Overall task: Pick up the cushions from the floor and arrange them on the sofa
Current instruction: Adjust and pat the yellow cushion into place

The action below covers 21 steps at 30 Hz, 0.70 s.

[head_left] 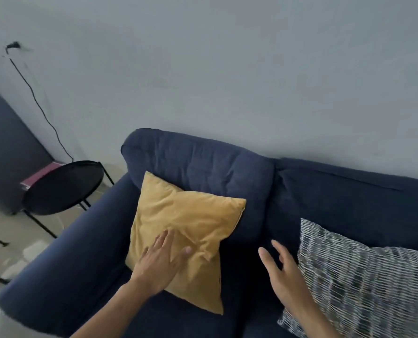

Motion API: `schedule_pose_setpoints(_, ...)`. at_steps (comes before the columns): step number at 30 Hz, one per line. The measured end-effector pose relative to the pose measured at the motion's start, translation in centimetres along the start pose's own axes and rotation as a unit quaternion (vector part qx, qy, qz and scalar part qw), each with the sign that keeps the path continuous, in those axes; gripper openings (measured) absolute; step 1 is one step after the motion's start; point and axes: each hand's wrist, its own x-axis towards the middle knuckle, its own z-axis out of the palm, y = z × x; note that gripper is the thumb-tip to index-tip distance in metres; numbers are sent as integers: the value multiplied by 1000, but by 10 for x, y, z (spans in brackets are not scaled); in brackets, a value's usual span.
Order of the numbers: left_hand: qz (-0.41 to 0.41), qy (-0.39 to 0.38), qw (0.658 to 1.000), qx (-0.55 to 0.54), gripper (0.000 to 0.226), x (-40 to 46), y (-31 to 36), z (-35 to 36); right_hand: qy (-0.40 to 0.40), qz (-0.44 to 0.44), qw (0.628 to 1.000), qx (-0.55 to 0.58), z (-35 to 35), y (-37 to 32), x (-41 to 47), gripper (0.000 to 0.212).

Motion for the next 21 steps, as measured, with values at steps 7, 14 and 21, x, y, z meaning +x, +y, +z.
schedule_pose_setpoints(7,-14,35,996,-77,97,133,-108,-42,65,109,990,52,105,-25,92,83)
schedule_pose_setpoints(14,44,77,983,-162,97,264,-175,-69,149,108,981,58,156,-30,160,100)
schedule_pose_setpoints(21,34,69,975,-209,89,334,-182,-73,191,95,977,0,173,-41,186,53)
